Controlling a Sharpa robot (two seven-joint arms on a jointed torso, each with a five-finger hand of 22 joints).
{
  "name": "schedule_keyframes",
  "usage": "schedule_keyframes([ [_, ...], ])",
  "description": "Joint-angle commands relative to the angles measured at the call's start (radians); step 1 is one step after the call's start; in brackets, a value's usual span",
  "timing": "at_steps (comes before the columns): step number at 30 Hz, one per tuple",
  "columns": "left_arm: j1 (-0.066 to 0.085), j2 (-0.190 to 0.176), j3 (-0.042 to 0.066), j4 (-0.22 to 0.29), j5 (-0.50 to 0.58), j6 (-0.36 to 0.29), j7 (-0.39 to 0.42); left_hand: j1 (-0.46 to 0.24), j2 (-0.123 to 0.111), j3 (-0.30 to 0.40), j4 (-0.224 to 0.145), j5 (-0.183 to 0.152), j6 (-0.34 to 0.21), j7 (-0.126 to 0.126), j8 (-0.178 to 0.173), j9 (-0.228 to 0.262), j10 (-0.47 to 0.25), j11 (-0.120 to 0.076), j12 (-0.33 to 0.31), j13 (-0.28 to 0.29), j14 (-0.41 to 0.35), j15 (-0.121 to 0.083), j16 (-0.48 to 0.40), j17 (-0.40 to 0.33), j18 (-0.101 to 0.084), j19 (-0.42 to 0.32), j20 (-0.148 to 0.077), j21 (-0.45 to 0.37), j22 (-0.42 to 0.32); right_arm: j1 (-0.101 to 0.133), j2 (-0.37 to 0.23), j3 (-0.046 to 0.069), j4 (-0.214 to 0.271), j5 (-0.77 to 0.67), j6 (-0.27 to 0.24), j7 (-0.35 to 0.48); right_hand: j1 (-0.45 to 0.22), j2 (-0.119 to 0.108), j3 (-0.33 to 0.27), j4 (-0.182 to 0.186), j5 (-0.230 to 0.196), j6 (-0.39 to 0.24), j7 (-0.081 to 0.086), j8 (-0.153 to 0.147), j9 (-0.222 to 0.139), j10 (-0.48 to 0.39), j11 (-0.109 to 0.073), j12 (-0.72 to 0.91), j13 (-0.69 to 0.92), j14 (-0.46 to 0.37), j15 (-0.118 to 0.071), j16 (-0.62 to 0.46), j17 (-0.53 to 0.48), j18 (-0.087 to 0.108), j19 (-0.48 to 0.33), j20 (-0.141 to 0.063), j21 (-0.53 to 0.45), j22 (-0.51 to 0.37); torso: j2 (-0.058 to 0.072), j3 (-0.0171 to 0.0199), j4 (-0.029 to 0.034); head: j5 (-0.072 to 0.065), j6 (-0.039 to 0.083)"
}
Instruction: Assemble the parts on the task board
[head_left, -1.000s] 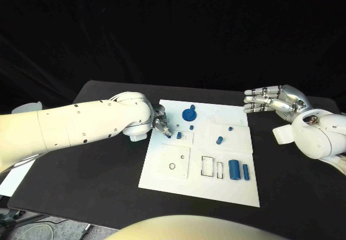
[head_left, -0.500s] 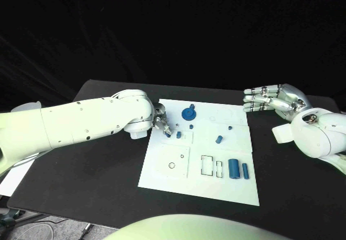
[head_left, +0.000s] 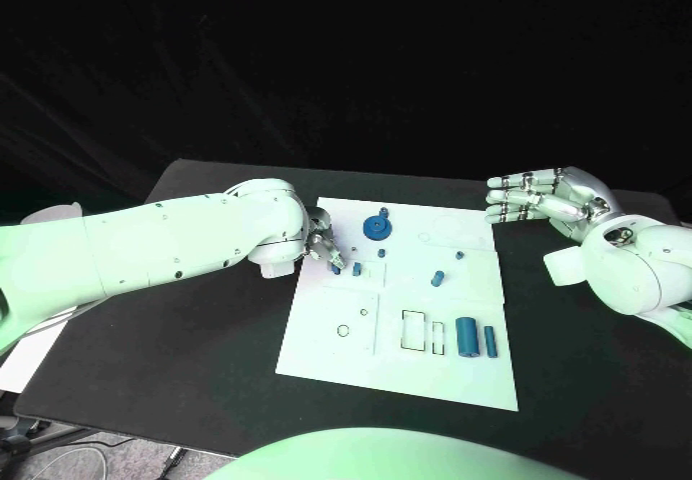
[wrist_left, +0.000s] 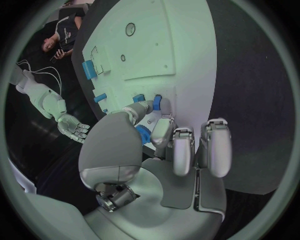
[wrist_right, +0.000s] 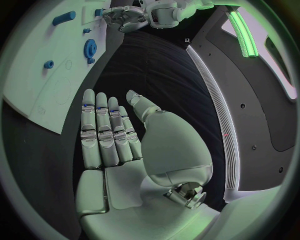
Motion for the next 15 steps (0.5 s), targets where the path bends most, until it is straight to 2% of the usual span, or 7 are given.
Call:
schedule_keyframes([
  [1, -0.010, 0.004, -0.007, 0.000, 0.021, 0.043, -0.034, -0.009, 0.001, 0.019, -0.027, -0.002, 0.037, -0.036, -0.004, -0.002, 0.006, -0.002, 0.005, 0.001, 0.107, -0.008, 0.003, 0.263, -0.018, 0.070, -0.007, 0.006, 0.182, -0.001, 0.000, 0.000, 0.002, -0.003, 0.015, 0.008, -0.009, -0.004, 0.006, 0.002, 0.007, -0.001, 0.004, -0.004, -0.001, -0.004, 0.000, -0.003, -0.001, -0.002, 0.002, -0.002, -0.001, 0.006, 0.008, 0.001, -0.006, -0.001, 0.000, 0.0000, -0.0003, 0.000, 0.000],
  [8, -0.010, 0.005, -0.007, -0.003, 0.021, 0.042, -0.034, -0.041, -0.002, -0.019, -0.006, -0.003, 0.048, -0.041, -0.009, -0.003, 0.008, -0.006, 0.005, 0.001, 0.107, -0.010, 0.003, 0.263, -0.019, 0.072, -0.009, 0.008, 0.186, -0.001, 0.001, 0.000, 0.002, -0.003, 0.014, 0.008, -0.009, -0.004, 0.006, 0.002, 0.007, -0.001, 0.004, -0.004, -0.001, -0.004, 0.000, -0.003, -0.001, -0.002, 0.002, -0.002, -0.001, 0.006, 0.008, 0.001, -0.006, -0.001, 0.000, 0.0001, -0.0005, -0.001, 0.000],
  [14, -0.010, 0.003, -0.007, -0.005, 0.020, 0.039, -0.035, -0.079, -0.019, -0.114, 0.033, -0.003, 0.064, -0.046, -0.016, -0.005, 0.010, -0.009, 0.007, 0.003, 0.107, -0.013, 0.003, 0.263, -0.020, 0.075, -0.012, 0.013, 0.193, -0.001, 0.000, 0.000, 0.002, -0.003, 0.014, 0.008, -0.009, -0.004, 0.006, 0.002, 0.007, -0.001, 0.004, -0.004, -0.001, -0.004, 0.000, -0.003, -0.001, -0.002, 0.002, -0.002, -0.001, 0.006, 0.008, 0.001, -0.006, -0.001, 0.000, -0.0001, 0.0006, -0.002, 0.001],
  [15, -0.010, 0.002, -0.007, -0.005, 0.020, 0.037, -0.035, -0.081, -0.019, -0.133, 0.040, -0.003, 0.066, -0.047, -0.018, -0.006, 0.014, -0.010, 0.019, 0.018, 0.107, -0.014, 0.003, 0.263, -0.020, 0.075, -0.013, 0.013, 0.194, -0.001, 0.000, 0.000, 0.002, -0.003, 0.014, 0.008, -0.009, -0.004, 0.006, 0.002, 0.007, -0.001, 0.004, -0.004, -0.001, -0.004, 0.000, -0.003, -0.001, -0.002, 0.002, -0.002, -0.001, 0.006, 0.008, 0.001, -0.006, -0.001, 0.000, -0.0001, 0.0007, -0.002, 0.001],
])
